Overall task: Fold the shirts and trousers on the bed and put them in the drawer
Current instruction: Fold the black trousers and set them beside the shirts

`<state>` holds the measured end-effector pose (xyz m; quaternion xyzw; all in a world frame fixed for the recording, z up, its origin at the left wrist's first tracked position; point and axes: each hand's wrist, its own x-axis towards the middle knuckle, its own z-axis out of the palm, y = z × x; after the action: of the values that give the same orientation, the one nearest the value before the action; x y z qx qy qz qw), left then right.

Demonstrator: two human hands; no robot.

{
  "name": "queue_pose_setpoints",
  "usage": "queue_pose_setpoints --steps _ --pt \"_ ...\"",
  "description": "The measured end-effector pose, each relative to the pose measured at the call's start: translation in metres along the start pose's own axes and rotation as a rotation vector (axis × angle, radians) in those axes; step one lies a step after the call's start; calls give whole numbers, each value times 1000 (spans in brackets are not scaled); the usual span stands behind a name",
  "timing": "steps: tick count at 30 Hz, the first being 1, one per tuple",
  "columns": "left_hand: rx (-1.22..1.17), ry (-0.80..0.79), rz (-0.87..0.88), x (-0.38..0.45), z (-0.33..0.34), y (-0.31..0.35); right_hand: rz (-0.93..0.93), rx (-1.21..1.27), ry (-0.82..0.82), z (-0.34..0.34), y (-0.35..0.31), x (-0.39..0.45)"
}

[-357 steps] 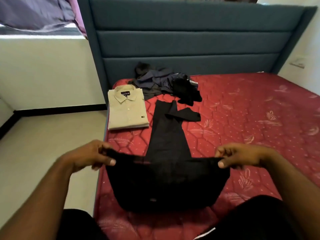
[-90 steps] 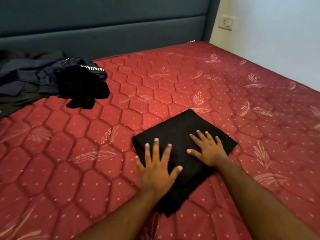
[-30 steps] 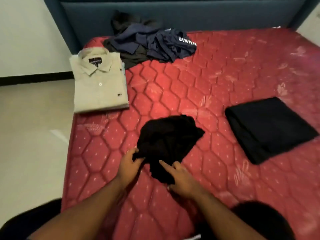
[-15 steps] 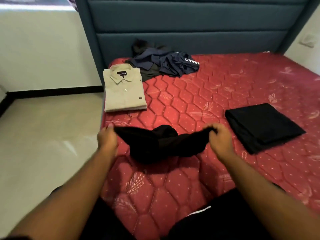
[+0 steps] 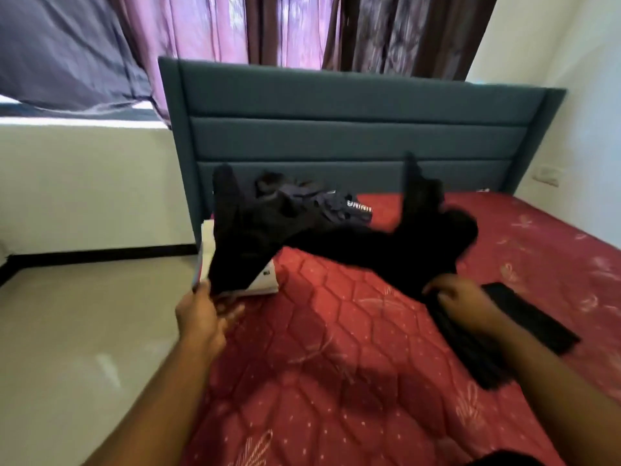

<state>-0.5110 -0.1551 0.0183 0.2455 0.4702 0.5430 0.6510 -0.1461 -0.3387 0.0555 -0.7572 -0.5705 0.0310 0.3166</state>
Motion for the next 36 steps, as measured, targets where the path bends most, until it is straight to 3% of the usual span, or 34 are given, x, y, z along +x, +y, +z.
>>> queue_pose_setpoints --steps 1,3,4,5,8,10,14,17,20,23,26,28,29,31,33,36 --pt "66 32 -145 2 -22 -31 -18 -251 -108 26 21 -14" --pt "220 63 -454 -5 -62 -85 51 -729 -544 67 33 -46" --pt "298 69 -584 -13 -84 -108 181 -735 -755 88 36 -66" --pt "361 52 -657 -21 -94 -120 247 -664 -860 104 38 -78" --pt "514 48 -740 -32 -120 -143 326 -444 -893 150 23 -103" --pt "538 72 -719 -29 -129 -148 320 -381 -810 171 9 -112" --pt "896 206 -201 -9 -135 -151 175 -370 -515 194 -13 -104" --pt "961 25 -98 2 -117 -148 115 -336 -507 213 -18 -91" --pt "1068 -118 -81 9 -105 -159 287 -201 -628 224 -14 -83" --pt "937 -42 -177 8 -109 -167 310 -279 -781 232 -4 -81" --pt "475 69 -560 5 -114 -151 324 -315 -1056 224 -14 -76" --pt "432 18 -747 7 -117 -139 365 -354 -1284 208 -30 -58" --pt "504 6 -741 13 -119 -136 371 -388 -1320 201 -36 -44" --pt "832 110 -493 25 -120 -135 322 -375 -1188 203 -36 -14" --pt "1080 184 -160 40 -115 -134 304 -234 -855 218 -27 15" --pt "1028 84 -26 68 -101 -133 429 84 -464 242 -14 53"
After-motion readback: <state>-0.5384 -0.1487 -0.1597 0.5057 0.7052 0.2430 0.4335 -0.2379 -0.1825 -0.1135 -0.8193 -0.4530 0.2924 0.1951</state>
